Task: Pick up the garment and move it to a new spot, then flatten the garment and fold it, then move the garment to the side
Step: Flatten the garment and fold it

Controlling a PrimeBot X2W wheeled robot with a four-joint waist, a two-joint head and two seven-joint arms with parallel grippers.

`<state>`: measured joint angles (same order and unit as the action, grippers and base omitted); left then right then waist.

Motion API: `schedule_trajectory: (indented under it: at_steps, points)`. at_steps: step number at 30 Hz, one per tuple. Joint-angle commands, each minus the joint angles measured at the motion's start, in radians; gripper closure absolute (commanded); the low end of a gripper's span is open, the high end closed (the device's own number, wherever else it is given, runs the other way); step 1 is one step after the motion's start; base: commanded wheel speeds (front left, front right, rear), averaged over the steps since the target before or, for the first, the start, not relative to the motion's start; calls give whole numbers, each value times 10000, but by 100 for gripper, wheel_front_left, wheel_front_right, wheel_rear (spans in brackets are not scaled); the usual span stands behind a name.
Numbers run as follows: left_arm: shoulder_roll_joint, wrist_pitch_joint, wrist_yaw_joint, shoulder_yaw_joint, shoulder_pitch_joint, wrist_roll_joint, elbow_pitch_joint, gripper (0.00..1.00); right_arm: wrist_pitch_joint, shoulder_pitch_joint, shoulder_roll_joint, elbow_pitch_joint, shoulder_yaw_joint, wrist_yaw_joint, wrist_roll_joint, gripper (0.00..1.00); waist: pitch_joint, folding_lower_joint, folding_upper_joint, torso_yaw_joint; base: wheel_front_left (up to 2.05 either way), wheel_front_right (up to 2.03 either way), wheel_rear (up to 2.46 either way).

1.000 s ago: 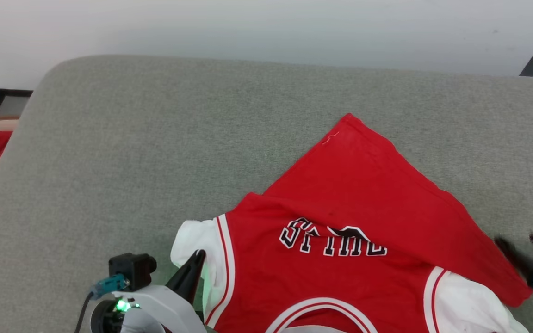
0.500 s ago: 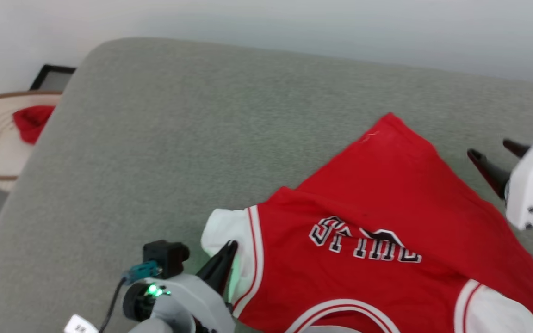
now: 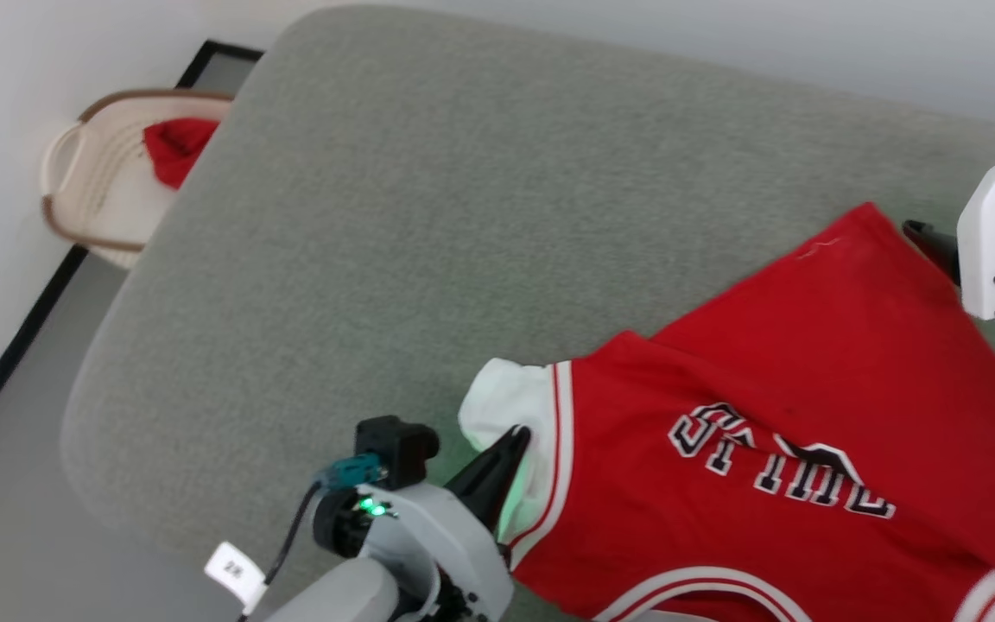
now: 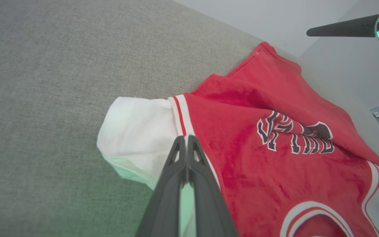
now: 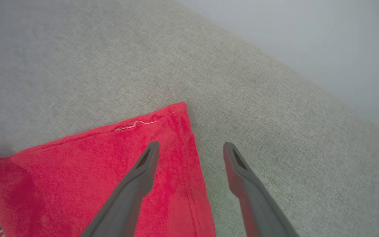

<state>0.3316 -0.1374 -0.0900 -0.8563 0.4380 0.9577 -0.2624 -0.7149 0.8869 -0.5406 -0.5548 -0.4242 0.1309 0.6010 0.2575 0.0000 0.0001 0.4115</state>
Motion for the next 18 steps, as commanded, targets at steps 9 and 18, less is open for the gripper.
schedule_trajectory:
  at_steps: [9,18]
  points:
    - [-720,-246,487,-198,627,-112,-669,100,-407,1119,-173,-1902,-1099,-3,420,0,980,0,-1,1073,0,0,0]
    - [-1056,-450,774,-226,871,-30,-1280,100,-1694,1029,-45,-3517,-1986,-6,920,100,1214,0,-1,1245,0,0,0]
